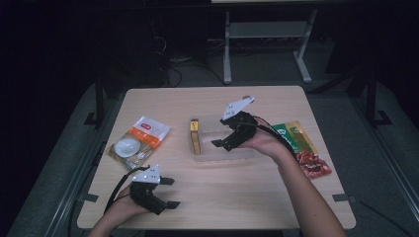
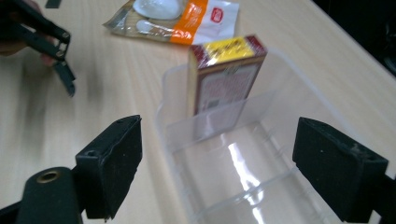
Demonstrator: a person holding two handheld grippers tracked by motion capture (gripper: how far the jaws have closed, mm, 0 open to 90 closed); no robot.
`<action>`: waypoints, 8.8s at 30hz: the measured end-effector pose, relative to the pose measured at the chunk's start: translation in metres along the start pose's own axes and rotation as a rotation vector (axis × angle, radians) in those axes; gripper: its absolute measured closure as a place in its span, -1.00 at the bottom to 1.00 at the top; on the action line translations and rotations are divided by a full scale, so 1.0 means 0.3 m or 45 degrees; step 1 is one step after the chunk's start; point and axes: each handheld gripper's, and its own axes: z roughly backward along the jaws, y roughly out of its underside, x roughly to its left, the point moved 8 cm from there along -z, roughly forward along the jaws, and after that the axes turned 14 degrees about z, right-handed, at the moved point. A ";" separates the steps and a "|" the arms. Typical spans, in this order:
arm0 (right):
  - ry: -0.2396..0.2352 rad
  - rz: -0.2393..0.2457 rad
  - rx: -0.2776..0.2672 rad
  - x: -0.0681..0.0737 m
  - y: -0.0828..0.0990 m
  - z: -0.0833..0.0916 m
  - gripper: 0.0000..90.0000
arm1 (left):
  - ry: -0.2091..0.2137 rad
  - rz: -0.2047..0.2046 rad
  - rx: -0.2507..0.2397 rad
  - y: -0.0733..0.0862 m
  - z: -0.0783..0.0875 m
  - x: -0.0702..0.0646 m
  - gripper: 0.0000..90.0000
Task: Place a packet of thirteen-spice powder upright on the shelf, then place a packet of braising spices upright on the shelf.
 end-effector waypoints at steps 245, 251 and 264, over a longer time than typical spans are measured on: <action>-0.528 0.235 0.148 0.600 0.313 -0.051 1.00 | -0.024 -0.071 0.044 -0.015 -0.032 -0.041 -0.65; -0.434 0.164 0.109 0.555 0.317 -0.015 0.83 | -0.045 -0.059 -0.004 -0.080 -0.064 -0.044 -0.65; -0.177 0.002 0.216 0.446 0.440 0.092 1.00 | 0.006 -0.113 0.071 -0.195 -0.222 -0.047 -0.65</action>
